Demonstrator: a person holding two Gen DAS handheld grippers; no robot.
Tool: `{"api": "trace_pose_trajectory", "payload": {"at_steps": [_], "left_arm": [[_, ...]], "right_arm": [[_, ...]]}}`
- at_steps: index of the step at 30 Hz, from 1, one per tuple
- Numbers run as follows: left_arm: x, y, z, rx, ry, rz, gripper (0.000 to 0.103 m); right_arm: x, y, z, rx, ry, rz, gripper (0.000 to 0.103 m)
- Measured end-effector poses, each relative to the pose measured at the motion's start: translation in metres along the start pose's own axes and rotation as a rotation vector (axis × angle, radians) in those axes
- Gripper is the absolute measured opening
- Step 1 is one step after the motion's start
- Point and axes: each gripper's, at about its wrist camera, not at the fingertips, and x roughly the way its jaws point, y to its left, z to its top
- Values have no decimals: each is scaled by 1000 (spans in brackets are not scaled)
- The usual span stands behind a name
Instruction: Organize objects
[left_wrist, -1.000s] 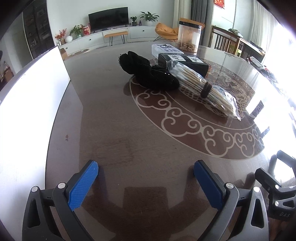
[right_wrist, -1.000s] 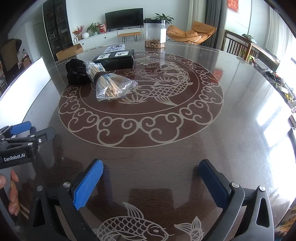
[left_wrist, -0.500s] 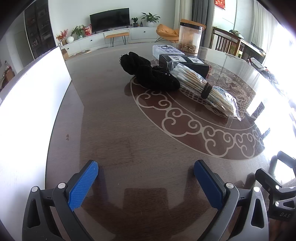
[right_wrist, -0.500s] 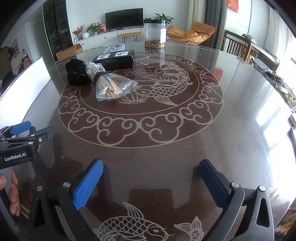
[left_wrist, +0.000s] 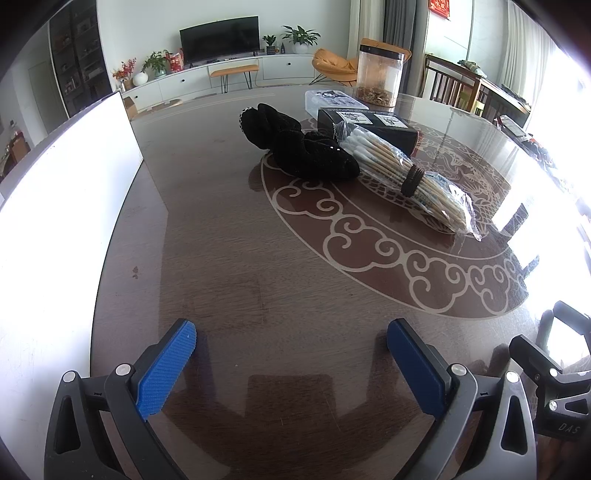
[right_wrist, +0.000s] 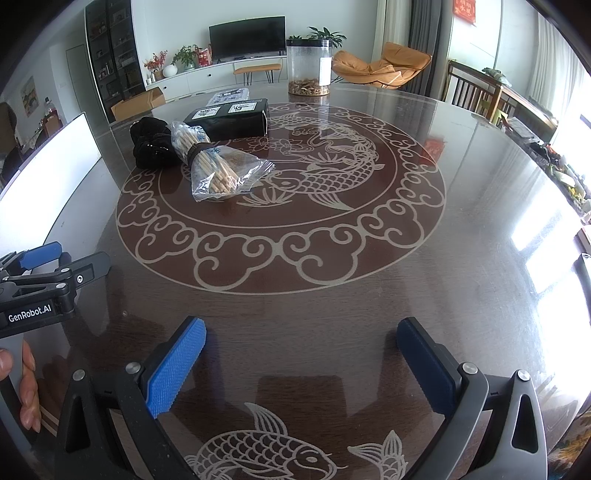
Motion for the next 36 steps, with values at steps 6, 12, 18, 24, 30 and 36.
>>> {"api": "trace_pose_trajectory", "payload": {"at_steps": [6,12,18,24,30,36], "left_arm": [[0,0,0,0,0,0,103],[1,0,0,0,0,0,103],[1,0,0,0,-1,0,103],[1,0,0,0,-1,0,103],[2,0,0,0,-1,0,103],[1,0,0,-1,-1,1,103]], "right_arm": [[0,0,0,0,0,0,103],[-4,-2,-1,7,-3,17,103],[-38,-1,33,14,-215,172,103],[12,44,114,-228,-92,209,103],[76,87,138,-334,39,209,100],[80,86,130,-290,64,181,38]]}}
